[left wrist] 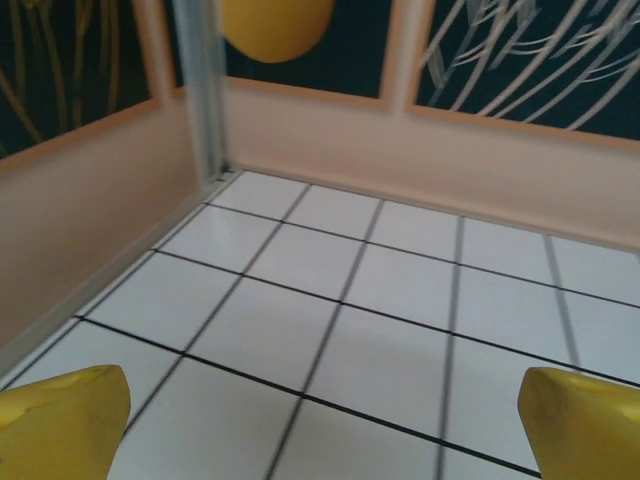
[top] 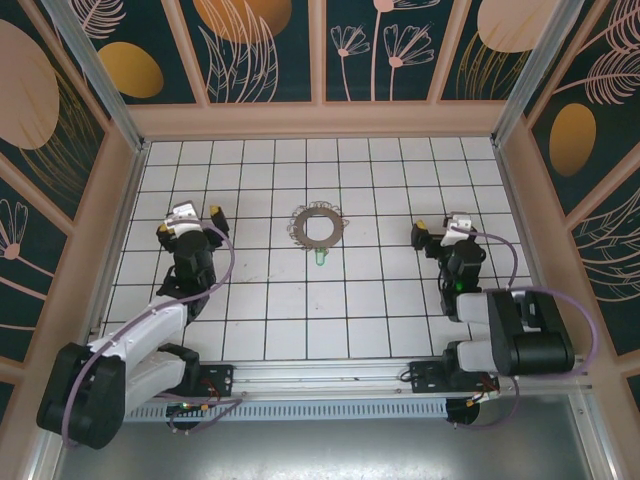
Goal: Put the keys on the keyring
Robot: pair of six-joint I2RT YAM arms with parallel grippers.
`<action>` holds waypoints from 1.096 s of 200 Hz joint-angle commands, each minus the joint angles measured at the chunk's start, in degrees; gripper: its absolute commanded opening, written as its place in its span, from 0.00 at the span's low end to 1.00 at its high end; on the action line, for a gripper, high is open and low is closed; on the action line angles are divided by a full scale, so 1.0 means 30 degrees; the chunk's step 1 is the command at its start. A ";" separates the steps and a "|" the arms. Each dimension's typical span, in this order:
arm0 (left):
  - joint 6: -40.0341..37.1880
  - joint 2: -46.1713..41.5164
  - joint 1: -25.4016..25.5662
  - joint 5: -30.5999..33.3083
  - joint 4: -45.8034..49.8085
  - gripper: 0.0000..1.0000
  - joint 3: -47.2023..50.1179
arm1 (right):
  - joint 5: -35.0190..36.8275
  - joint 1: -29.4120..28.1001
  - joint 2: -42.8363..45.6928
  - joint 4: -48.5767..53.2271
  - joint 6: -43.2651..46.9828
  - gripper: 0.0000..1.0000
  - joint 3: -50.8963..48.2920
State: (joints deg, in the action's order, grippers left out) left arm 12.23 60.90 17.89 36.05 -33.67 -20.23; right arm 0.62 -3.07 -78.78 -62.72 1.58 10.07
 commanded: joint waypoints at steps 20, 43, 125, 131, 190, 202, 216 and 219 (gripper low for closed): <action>-0.1465 0.1964 -0.1728 0.0602 -0.5808 0.99 0.1461 | 0.0858 0.0668 -0.2510 -0.5338 -0.0066 0.99 -0.0177; -0.3402 0.4143 -0.2211 -0.0652 -0.9747 0.99 0.2109 | 0.1017 0.0889 -0.3273 -0.5079 -0.0402 0.99 0.0298; -0.3319 0.7850 -0.3797 -0.4416 -1.2604 0.99 0.2153 | 0.0451 0.1420 -0.3553 -0.4494 -0.0880 0.99 0.0736; -0.3175 0.7861 -0.3999 -0.4852 -1.2138 0.99 0.1955 | 0.0438 0.1425 -0.3552 -0.4487 -0.0880 0.99 0.0718; -0.2188 0.8694 -0.5385 -0.7010 -1.3447 0.99 0.2478 | 0.0449 0.1406 -0.3562 -0.4543 -0.0865 0.99 0.0708; -0.2251 0.8801 -0.5381 -0.6974 -1.3783 0.99 0.2539 | 0.0501 0.1366 -0.3562 -0.4556 -0.0823 0.99 0.0674; -0.2259 0.8782 -0.5377 -0.6999 -1.3732 0.99 0.2531 | 0.0456 0.1393 -0.3562 -0.4533 -0.0850 0.99 0.0693; -0.2260 0.8753 -0.5377 -0.7003 -1.3700 0.99 0.2529 | 0.0443 0.1399 -0.3563 -0.4550 -0.0850 0.99 0.0711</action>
State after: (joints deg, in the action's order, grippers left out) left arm 4.45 87.02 1.98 16.56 -72.23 -13.02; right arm 1.67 0.78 -89.06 -73.58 -0.38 11.22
